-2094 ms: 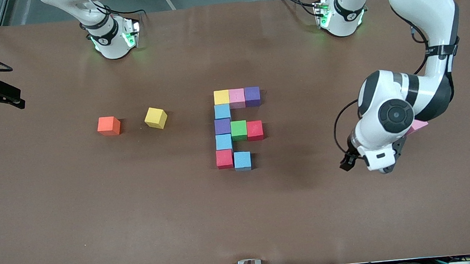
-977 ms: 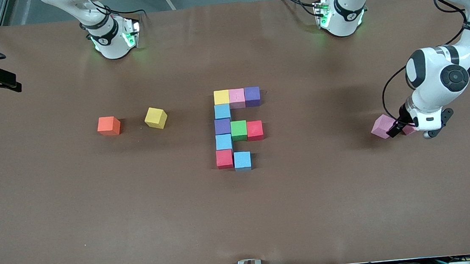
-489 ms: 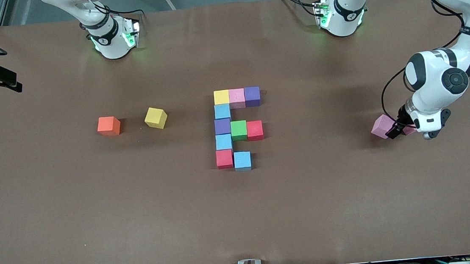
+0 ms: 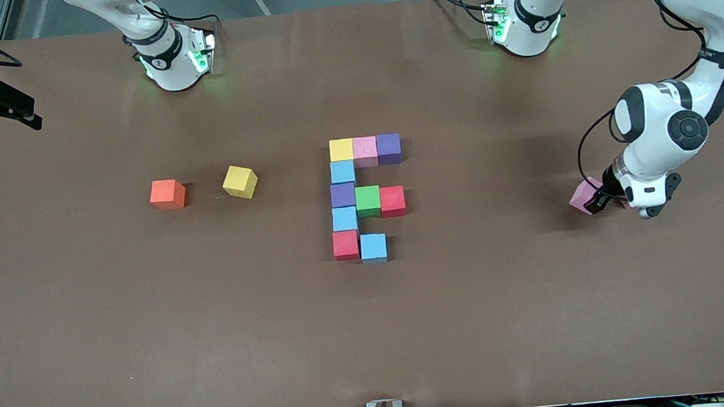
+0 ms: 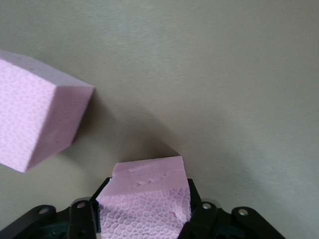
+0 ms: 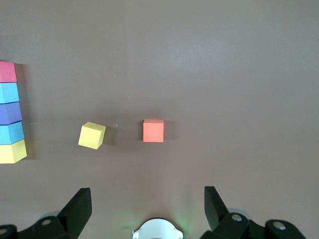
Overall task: Arrange 11 blocks into digit 3
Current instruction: 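Grasp a pink block with the left gripper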
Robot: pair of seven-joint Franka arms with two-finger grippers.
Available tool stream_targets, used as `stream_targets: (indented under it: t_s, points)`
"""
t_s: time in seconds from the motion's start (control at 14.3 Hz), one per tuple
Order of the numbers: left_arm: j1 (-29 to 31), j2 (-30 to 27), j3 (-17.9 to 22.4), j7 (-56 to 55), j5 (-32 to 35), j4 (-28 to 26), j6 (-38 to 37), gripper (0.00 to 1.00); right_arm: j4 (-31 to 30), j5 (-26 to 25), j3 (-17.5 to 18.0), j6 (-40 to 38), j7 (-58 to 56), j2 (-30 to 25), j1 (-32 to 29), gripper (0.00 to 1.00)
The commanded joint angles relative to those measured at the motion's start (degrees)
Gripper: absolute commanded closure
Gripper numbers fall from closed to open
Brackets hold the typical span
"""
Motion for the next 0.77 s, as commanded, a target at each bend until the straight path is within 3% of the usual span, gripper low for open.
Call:
stream_targets:
  t_s: [0.0, 0.21, 0.49, 0.7]
  points:
    - [-0.2, -0.1, -2.8, -3.2, -1.1, 2.8, -0.8, 0.81, -1.8, 0.2, 0.2, 2.0, -0.6, -1.6, 0.1, 0.0]
    - [-4.0, 2.5, -5.0, -11.4, -1.1, 11.1, -6.6, 0.79, -1.6, 0.1, 0.0, 3.5, -0.6, -1.6, 0.2, 0.0]
    - [-14.5, 11.4, -4.9, -29.6, -1.0, 26.2, -11.9, 0.8, -1.6, 0.5, 0.2, 3.2, -0.2, -1.7, 0.4, 0.0]
    - [-19.4, 15.7, -4.9, -39.1, -0.9, 33.1, -14.2, 0.8, -1.7, 0.9, 0.2, 3.3, -0.2, -1.6, 0.4, 0.0]
